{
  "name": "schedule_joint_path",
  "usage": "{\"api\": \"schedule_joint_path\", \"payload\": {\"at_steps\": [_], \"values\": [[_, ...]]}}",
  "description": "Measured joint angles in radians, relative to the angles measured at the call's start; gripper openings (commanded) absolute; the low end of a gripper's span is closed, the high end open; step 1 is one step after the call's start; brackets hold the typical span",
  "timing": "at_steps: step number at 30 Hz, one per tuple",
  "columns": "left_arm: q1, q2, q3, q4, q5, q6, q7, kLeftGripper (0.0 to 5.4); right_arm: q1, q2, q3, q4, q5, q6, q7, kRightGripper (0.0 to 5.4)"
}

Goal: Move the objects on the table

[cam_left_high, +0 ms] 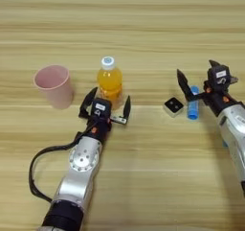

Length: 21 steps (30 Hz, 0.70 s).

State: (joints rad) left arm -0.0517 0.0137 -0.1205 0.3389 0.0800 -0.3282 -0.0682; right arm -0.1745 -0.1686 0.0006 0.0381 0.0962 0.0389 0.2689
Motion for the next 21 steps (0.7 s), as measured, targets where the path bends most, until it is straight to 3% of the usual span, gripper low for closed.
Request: {"api": "schedule_joint_path", "payload": {"at_steps": [8, 21], "values": [[0.004, -0.001, 0.001, -0.007, 0.000, 0.007, 0.008, 5.38, 0.048, -0.019, 0.047, -0.003, -0.014, 0.001, 0.045, 5.40], [0.004, -0.001, 0.020, -0.007, -0.003, 0.007, 0.017, 5.38, 0.072, -0.027, 0.097, -0.001, -0.038, 0.001, 0.078, 5.40]]}}
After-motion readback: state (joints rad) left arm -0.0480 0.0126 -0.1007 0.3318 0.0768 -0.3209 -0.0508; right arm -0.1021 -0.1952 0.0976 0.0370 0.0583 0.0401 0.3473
